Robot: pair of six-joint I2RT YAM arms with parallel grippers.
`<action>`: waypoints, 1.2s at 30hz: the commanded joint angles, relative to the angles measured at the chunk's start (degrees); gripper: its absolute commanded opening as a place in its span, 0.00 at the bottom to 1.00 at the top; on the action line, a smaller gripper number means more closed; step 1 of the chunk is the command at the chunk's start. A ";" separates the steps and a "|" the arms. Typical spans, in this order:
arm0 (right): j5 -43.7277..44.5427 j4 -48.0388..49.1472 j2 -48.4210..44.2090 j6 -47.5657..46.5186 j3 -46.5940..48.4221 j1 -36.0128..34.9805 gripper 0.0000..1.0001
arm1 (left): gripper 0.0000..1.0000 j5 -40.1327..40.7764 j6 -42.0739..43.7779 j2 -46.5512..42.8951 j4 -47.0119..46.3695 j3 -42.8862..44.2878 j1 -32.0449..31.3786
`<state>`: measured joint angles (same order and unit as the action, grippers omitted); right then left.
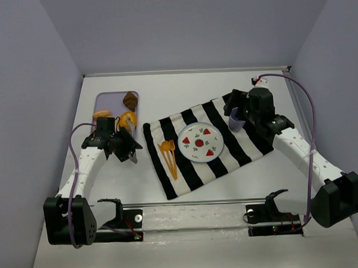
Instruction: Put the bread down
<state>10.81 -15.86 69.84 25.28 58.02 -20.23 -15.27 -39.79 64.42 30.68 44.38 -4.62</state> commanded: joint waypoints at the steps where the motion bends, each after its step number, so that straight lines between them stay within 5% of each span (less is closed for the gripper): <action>1: 1.58 2.23 -0.67 -0.32 -0.28 0.37 1.00 | 0.59 -6.00 2.17 0.88 -1.41 -0.87 1.37; 36: 3.43 2.06 1.87 -0.40 0.43 0.89 1.00 | 0.54 -14.70 2.44 9.23 -10.90 0.53 10.51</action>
<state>12.53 -15.86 71.61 25.26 58.02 -19.55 -26.37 -37.43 74.08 21.47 43.62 4.56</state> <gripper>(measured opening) 0.996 0.539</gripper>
